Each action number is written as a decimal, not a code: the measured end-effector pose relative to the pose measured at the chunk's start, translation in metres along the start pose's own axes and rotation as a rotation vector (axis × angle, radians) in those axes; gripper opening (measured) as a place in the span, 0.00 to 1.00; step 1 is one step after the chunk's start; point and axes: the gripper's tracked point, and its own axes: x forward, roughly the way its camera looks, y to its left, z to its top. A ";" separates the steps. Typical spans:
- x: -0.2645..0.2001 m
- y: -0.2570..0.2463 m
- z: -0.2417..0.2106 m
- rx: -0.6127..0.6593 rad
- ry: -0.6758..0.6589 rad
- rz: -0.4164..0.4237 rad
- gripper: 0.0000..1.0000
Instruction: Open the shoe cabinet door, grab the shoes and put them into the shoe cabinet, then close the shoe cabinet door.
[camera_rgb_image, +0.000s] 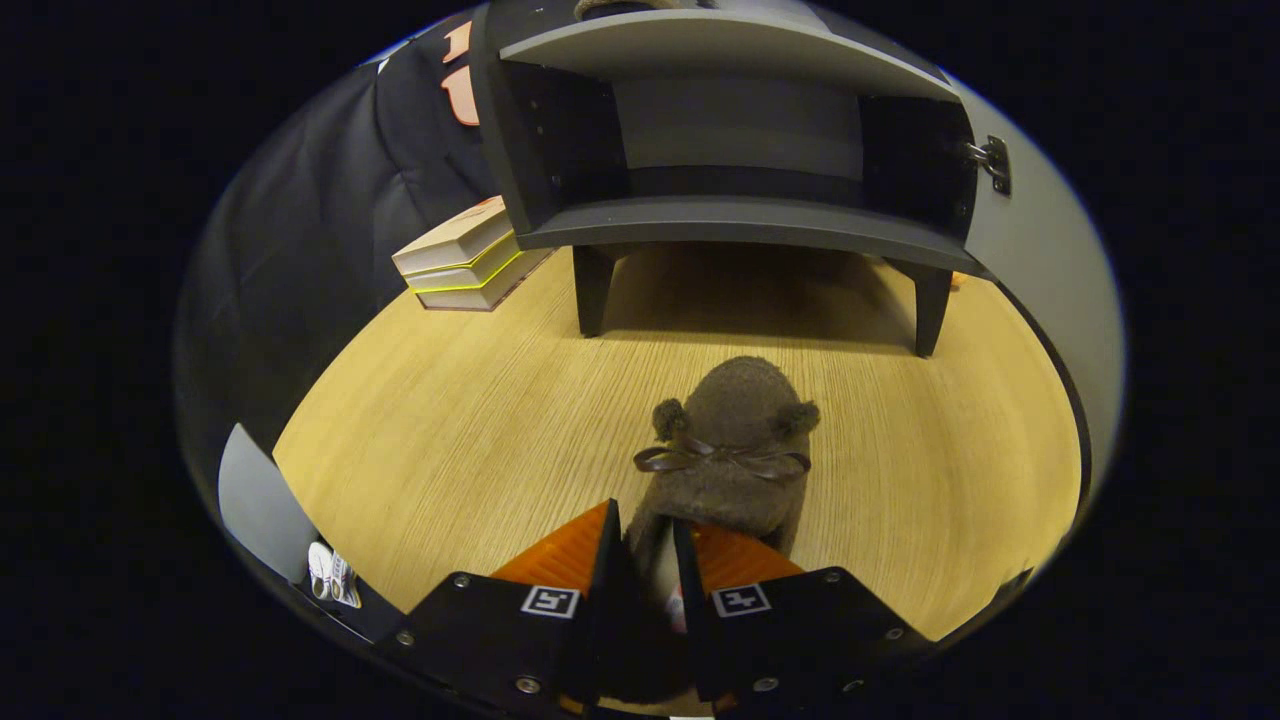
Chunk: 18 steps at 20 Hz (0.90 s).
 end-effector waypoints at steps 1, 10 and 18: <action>0.004 0.001 -0.002 -0.002 0.004 0.000 0.29; -0.007 -0.013 0.013 0.076 -0.023 -0.043 0.02; -0.100 -0.032 0.105 0.150 -0.223 -0.157 0.01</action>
